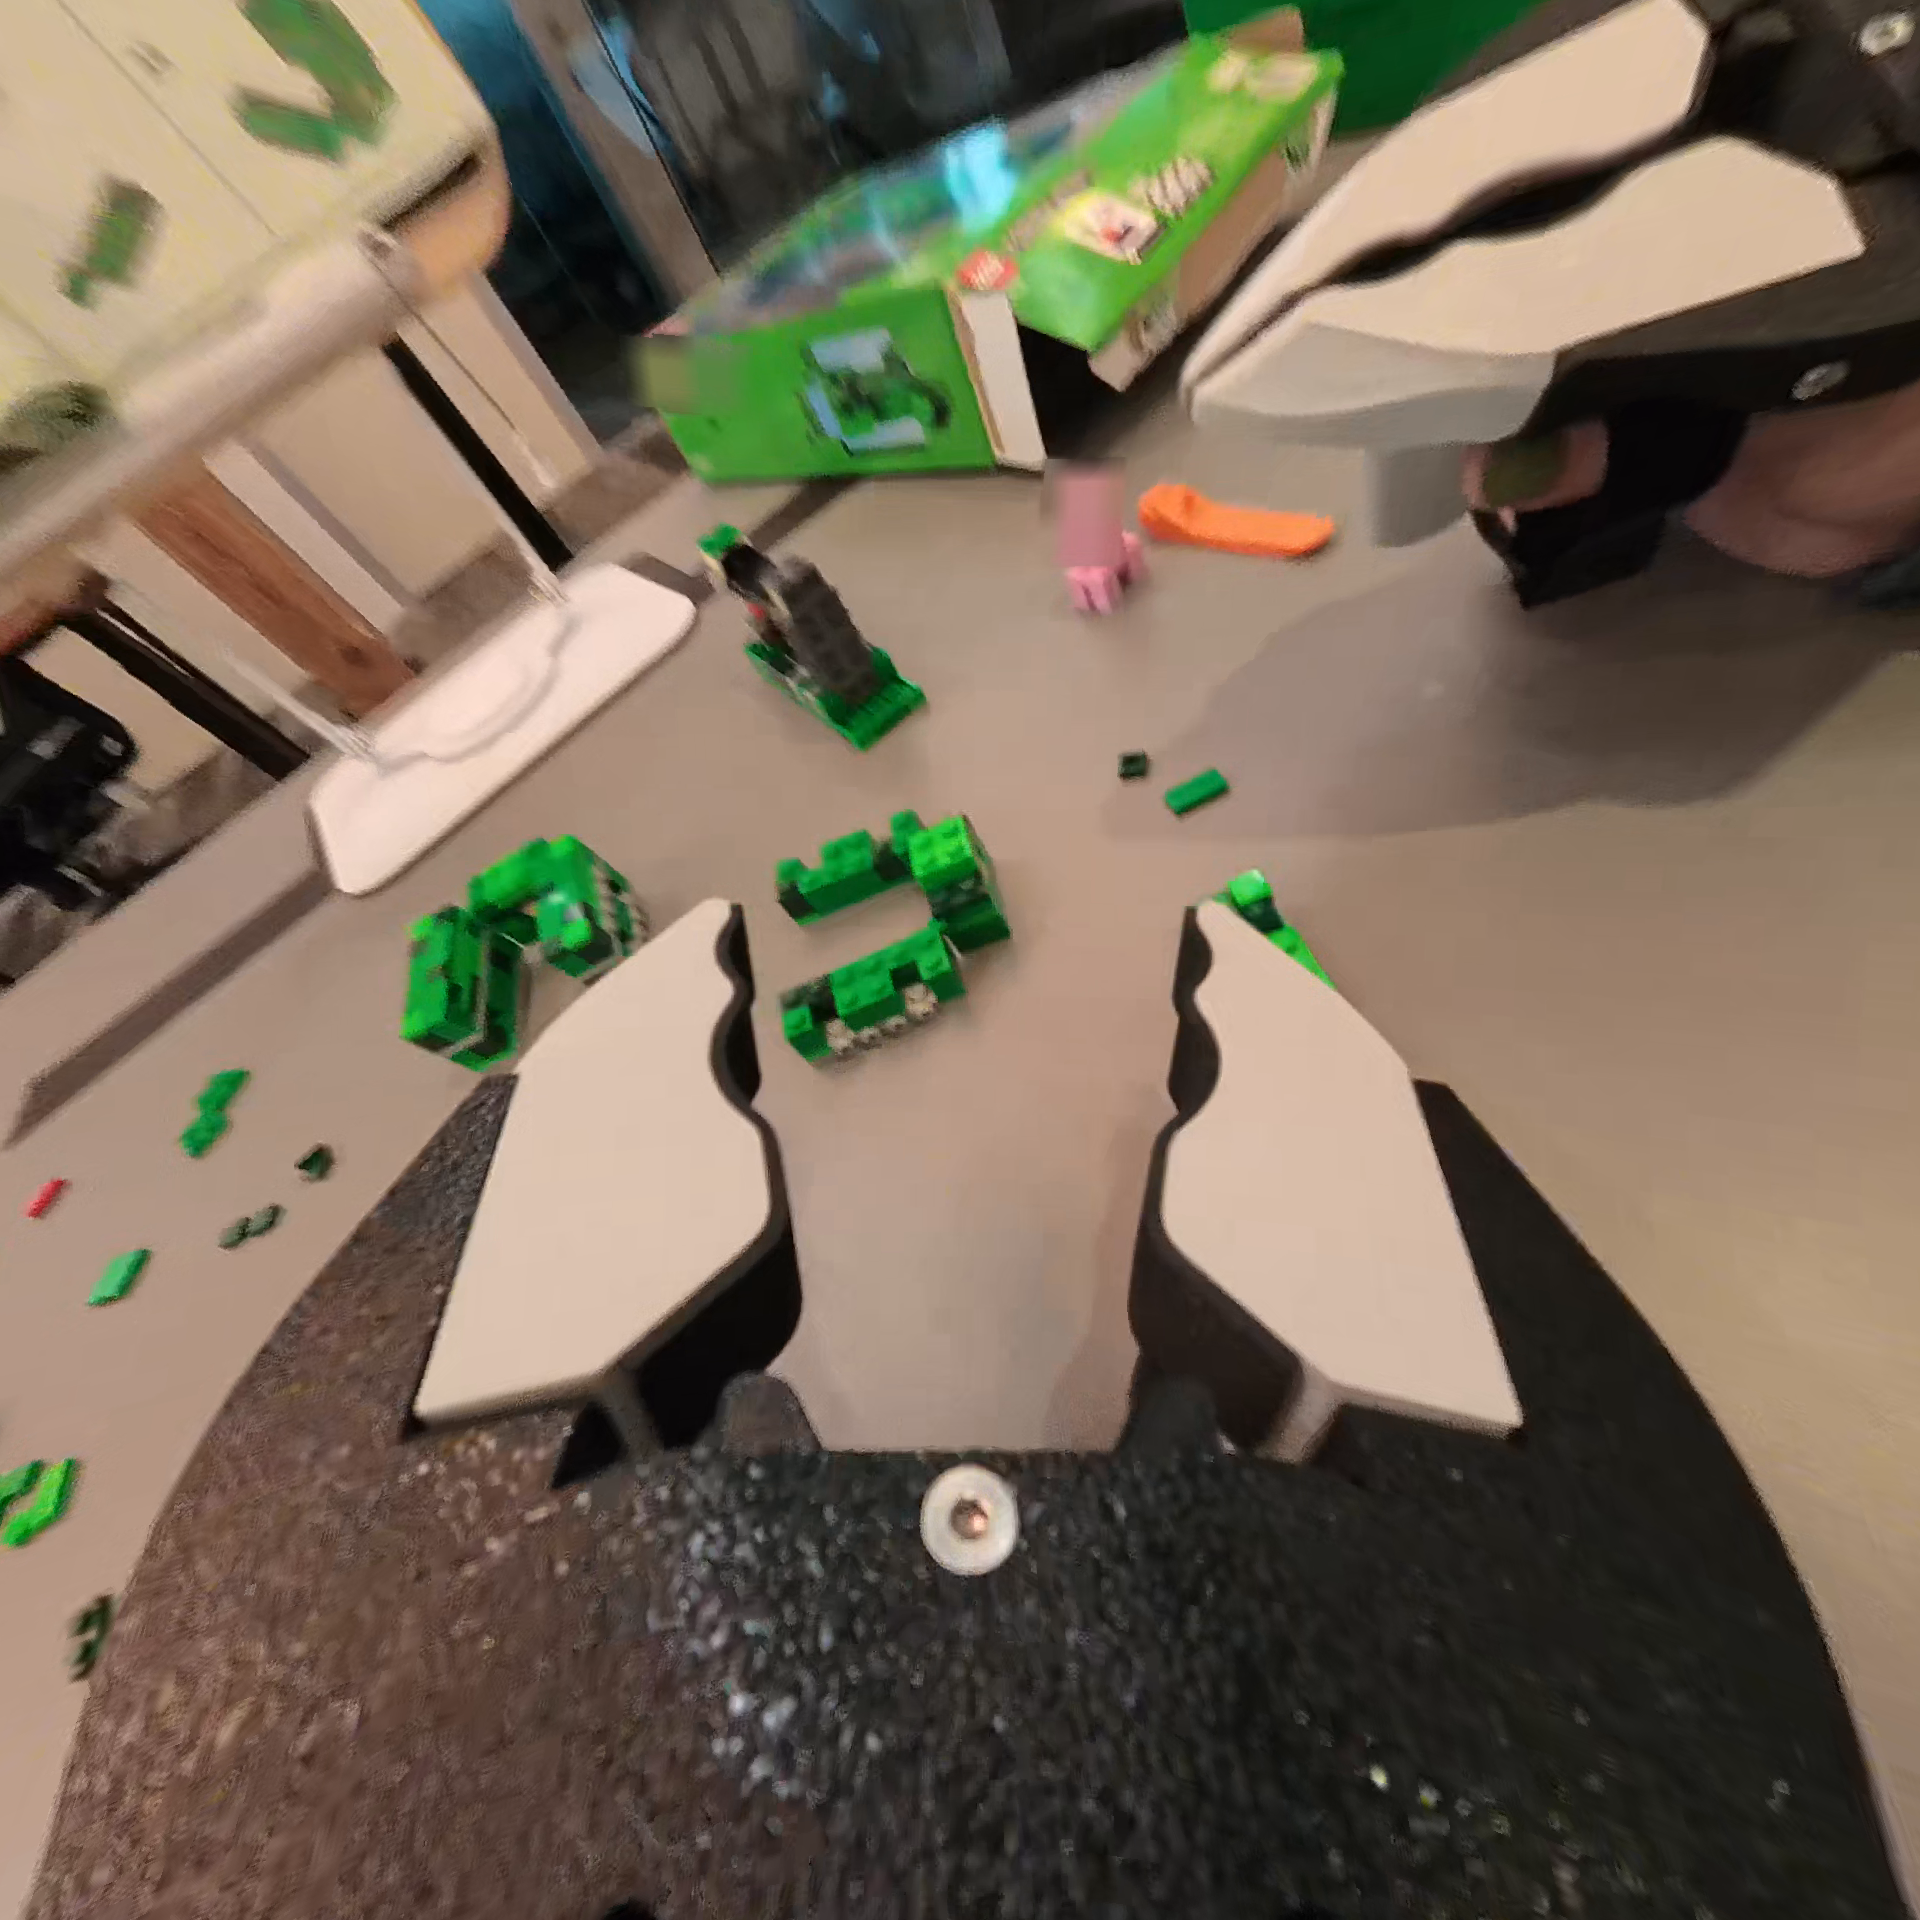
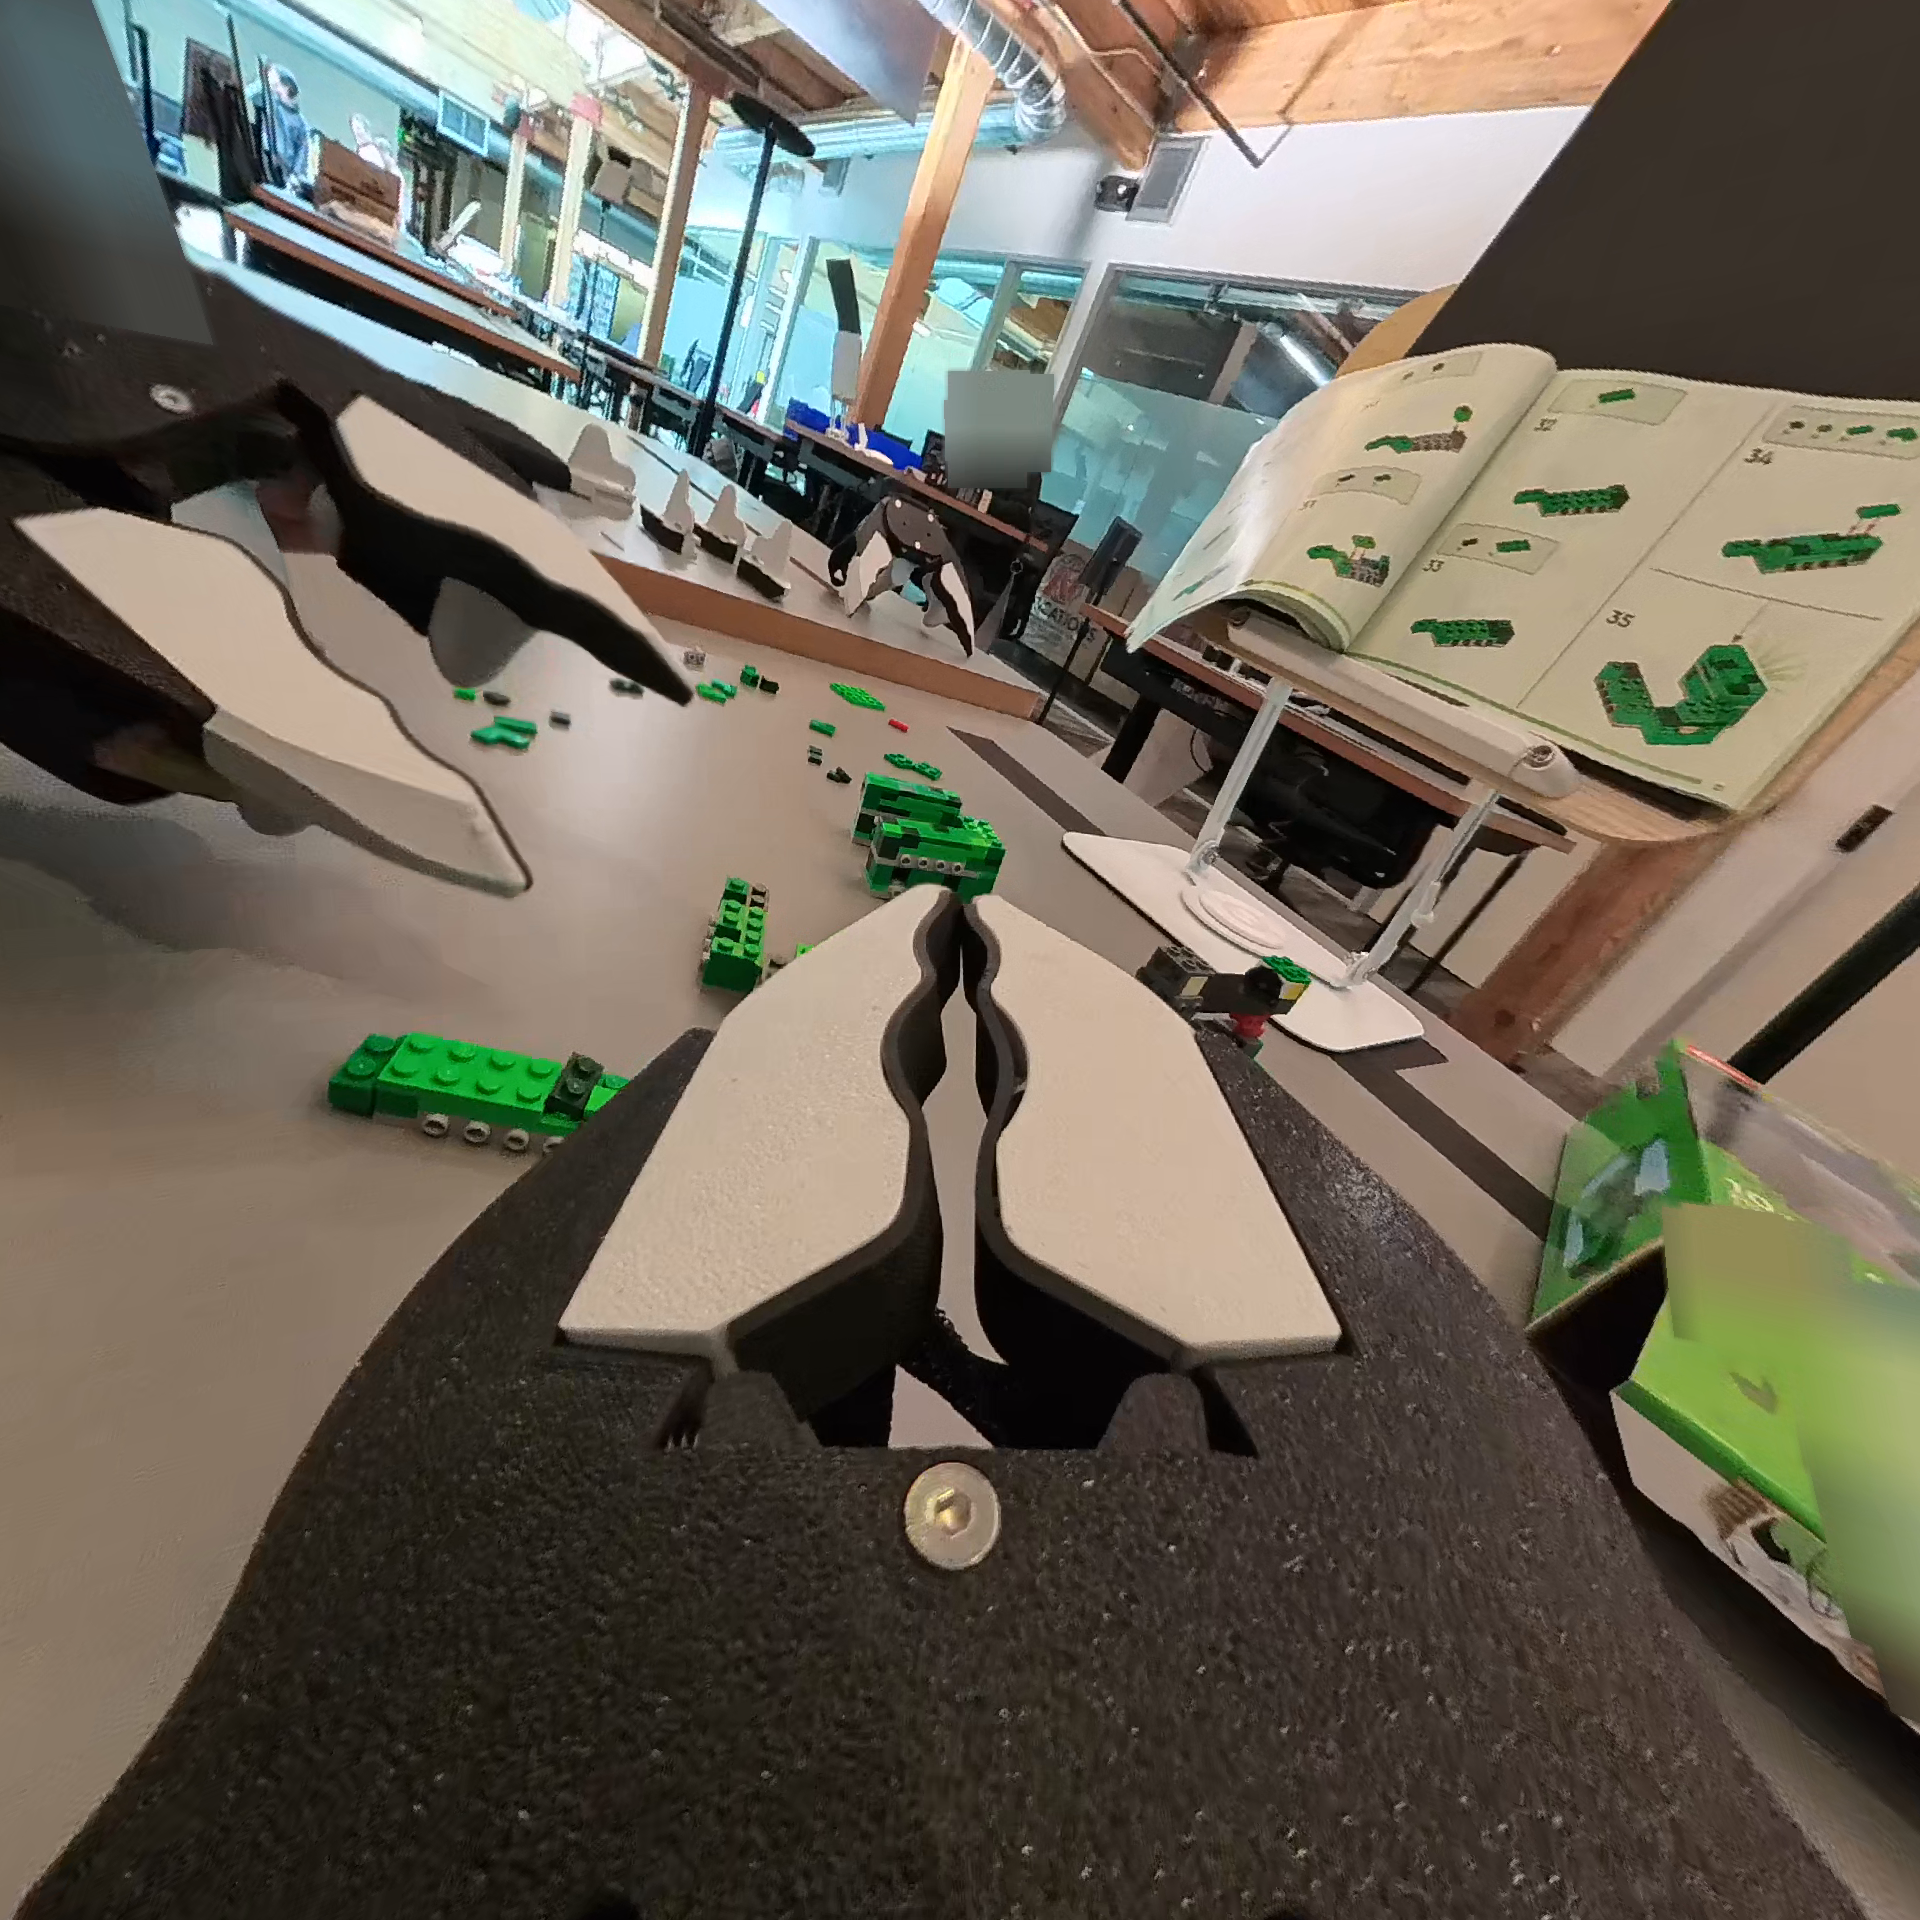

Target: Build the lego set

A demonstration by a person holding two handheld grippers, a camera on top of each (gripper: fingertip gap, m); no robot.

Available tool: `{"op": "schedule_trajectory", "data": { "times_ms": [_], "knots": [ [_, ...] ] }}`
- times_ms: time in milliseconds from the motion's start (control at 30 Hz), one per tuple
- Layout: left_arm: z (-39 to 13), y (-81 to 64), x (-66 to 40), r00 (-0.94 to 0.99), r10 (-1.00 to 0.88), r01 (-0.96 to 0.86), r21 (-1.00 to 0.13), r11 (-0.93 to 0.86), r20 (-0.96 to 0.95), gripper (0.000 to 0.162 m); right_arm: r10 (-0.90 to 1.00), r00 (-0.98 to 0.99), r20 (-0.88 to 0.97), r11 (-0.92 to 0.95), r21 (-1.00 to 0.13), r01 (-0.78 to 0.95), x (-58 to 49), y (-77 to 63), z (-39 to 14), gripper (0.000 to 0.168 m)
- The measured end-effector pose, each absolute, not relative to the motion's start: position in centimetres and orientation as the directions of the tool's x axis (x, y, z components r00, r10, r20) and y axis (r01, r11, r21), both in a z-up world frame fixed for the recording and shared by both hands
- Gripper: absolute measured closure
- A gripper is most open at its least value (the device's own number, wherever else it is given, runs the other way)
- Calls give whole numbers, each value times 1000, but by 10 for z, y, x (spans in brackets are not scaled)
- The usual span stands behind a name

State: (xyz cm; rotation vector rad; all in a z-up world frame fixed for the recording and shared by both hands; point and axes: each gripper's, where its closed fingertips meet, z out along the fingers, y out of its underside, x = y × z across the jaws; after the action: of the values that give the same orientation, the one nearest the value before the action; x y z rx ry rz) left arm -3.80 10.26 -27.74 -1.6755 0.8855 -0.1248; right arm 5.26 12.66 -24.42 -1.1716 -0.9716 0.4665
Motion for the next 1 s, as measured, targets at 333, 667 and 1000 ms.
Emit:
{"op": "schedule_trajectory", "data": {
  "times_ms": [333,667,1000],
  "knots": [
    [-266,103,-37,710,-564,-427,-895,131,-421,91,741,509,437,388,-898,206,47,125,-248,168],
    [-282,93,-21,621,-673,-457,-883,106,-402,91,755,523,396,369,-916,161,51,125,-244,168],
    [-304,67,-5,536,-790,-500,-866,-13,-298,113,757,530,381,358,-921,152,53,127,-243,168]
  ]
}}
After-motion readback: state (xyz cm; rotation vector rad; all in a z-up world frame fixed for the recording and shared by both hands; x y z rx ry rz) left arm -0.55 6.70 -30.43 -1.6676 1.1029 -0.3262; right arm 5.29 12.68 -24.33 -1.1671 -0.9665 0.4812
